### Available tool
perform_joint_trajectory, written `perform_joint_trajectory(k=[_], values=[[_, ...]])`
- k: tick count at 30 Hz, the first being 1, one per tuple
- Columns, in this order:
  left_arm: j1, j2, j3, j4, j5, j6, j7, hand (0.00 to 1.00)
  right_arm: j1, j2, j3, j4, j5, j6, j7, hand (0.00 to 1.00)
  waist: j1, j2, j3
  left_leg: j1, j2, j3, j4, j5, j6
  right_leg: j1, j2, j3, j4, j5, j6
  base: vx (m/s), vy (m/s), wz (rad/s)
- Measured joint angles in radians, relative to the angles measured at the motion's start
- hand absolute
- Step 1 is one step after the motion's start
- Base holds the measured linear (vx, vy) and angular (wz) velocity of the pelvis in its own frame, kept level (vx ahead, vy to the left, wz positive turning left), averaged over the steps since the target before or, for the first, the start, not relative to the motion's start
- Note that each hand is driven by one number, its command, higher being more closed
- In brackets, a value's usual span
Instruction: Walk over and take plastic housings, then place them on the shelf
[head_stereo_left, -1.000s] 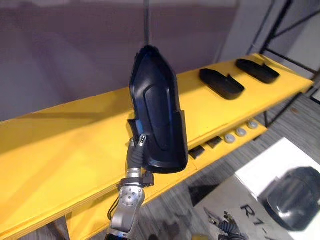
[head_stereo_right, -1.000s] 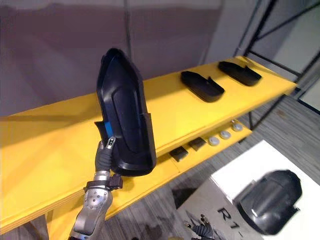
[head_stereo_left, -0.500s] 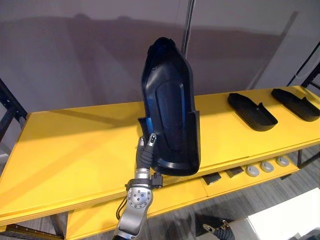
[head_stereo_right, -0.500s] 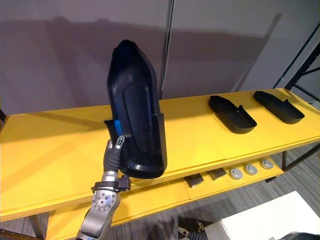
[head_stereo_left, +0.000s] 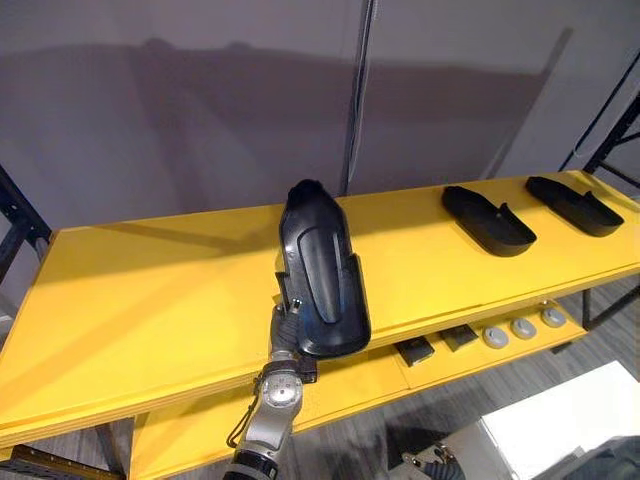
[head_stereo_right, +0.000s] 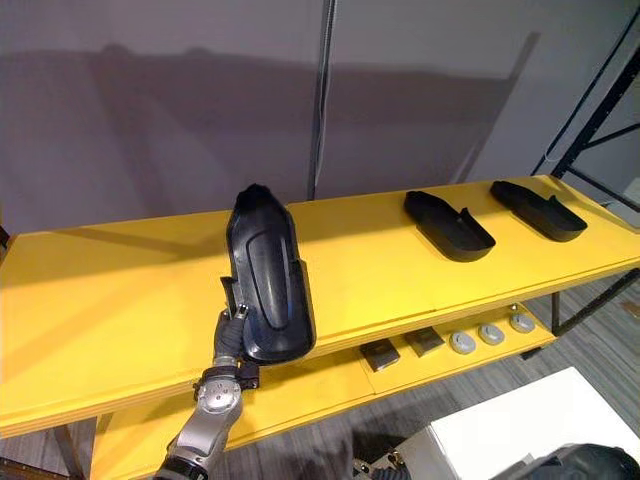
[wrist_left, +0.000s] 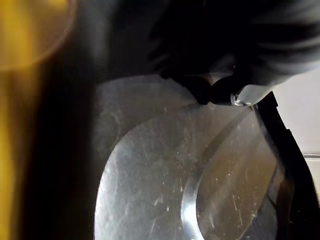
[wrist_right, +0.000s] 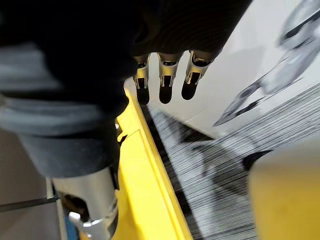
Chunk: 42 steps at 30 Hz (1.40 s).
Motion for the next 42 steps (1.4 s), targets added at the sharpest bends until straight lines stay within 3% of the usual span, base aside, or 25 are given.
perform_joint_trajectory(k=[13,24,25,35,38,42], values=[[-0.285,0.022,0.059,0.24,-0.049,0.022,0.048,1.0,-0.013,-0.043,-0.001,0.029,-0.006,0.008,-0.008,0.0,-0.082,0.024,0.021,-0.015,0.016,0.025,-0.036,0.022,-0.012,-0.022,0.025,0.029,-0.042,0.031,-0.004,-0.01,-0.003,-0.07],[-0.413,0.022,0.112,0.323,-0.209,0.017,0.033,1.0,-0.087,-0.043,-0.001,0.028,-0.006,0.012,0.002,0.0,-0.109,0.038,0.049,-0.014,0.016,0.018,-0.036,0.017,-0.02,-0.02,0.025,0.031,-0.049,0.03,-0.006,0.02,0.013,-0.02],[-0.422,0.022,0.112,0.334,-0.226,0.018,0.031,0.0,-0.087,-0.043,-0.001,0.028,-0.006,0.013,0.002,0.0,-0.11,0.038,0.049,-0.014,0.016,0.018,-0.036,0.015,-0.022,-0.02,0.025,0.031,-0.05,0.03,-0.006,-0.04,0.017,0.01],[-0.464,0.022,0.113,0.349,-0.281,0.013,0.008,0.0,-0.097,-0.051,-0.003,0.028,-0.004,0.021,0.004,0.0,-0.115,0.051,0.068,-0.017,0.016,0.016,-0.036,0.014,-0.024,-0.017,0.024,0.026,-0.061,0.032,-0.006,0.0,0.001,0.0],[-0.478,0.025,0.116,0.349,-0.281,0.012,-0.004,0.0,-0.118,-0.052,-0.003,0.029,-0.004,0.022,0.006,0.0,-0.133,0.053,0.073,-0.019,0.016,0.015,-0.036,0.014,-0.024,-0.017,0.023,0.024,-0.063,0.032,-0.006,0.0,0.0,0.0],[-0.489,0.021,0.116,0.352,-0.29,0.019,-0.008,0.0,-0.129,-0.052,-0.004,0.029,-0.004,0.023,0.018,0.0,-0.136,0.054,0.074,-0.019,0.015,0.014,-0.036,0.014,-0.024,-0.014,0.022,0.02,-0.069,0.032,-0.006,0.0,0.003,0.01]])
